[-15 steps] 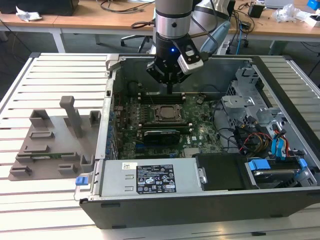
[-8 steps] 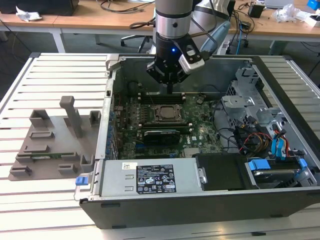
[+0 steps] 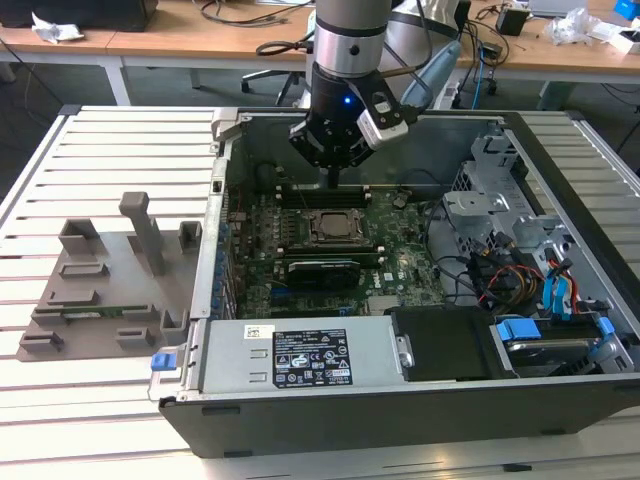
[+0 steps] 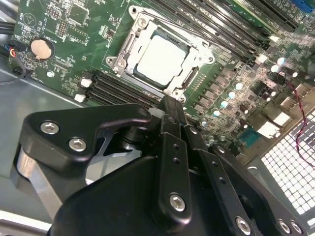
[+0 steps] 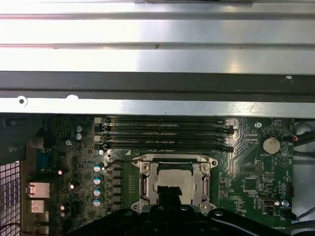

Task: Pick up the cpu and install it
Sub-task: 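Install the first cpu locking lever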

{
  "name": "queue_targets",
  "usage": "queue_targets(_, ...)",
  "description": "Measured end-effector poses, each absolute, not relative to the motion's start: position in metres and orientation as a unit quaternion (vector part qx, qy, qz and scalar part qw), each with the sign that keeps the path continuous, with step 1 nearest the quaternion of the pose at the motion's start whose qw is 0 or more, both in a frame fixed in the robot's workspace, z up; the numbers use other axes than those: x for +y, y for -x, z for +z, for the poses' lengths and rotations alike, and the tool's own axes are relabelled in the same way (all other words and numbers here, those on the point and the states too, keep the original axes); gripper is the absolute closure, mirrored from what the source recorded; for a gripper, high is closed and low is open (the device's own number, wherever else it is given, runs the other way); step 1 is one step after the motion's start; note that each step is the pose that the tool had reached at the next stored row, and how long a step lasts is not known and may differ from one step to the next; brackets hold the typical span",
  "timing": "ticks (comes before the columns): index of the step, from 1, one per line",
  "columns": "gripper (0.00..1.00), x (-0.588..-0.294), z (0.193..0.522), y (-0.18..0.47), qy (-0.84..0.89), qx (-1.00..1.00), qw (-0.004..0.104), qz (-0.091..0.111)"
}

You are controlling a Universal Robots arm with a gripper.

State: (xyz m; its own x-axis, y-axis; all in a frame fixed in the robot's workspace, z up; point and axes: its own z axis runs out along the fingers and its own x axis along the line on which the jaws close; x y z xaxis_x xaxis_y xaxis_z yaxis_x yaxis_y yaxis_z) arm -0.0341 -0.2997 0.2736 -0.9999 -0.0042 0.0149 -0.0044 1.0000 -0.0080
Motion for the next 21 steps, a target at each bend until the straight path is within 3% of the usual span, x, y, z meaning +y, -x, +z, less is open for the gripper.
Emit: queue_targets(21, 0.89, -0.3, 0.274, 0.072, -0.002, -1.0, 0.007, 0.004)
